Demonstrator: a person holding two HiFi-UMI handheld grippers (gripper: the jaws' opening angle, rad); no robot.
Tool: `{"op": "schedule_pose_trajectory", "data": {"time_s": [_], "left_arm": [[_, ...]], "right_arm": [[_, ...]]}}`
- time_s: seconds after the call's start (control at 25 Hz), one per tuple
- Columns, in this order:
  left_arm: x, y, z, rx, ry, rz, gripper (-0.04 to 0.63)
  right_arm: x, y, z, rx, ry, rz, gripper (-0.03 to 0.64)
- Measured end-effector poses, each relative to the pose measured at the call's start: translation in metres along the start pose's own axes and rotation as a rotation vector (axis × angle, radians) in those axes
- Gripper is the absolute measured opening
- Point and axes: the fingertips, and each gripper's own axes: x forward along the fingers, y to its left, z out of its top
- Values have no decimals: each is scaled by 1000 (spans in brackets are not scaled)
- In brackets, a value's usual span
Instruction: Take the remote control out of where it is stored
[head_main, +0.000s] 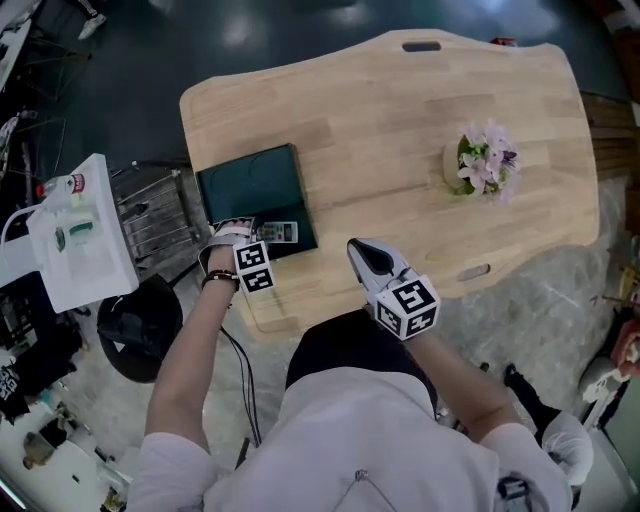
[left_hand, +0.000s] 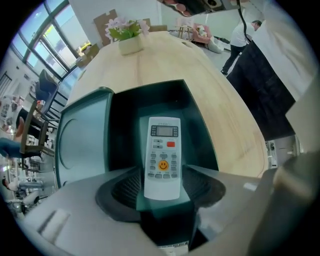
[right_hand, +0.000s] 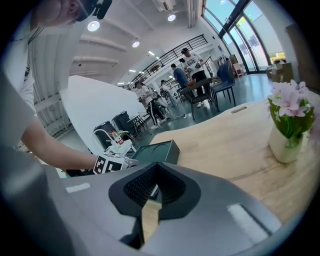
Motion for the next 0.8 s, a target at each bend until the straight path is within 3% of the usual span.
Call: {"op": "schedule_pose_trajectory", "data": {"time_s": [0.44,0.8], "left_arm": [[19,-10,3,29,36,-65,255],[14,-13,-1,28,14,-59,250]], "right_arm": [[4,-5,-21,33,26,-13,28],[1,5,-5,-7,1,-12,28]]}}
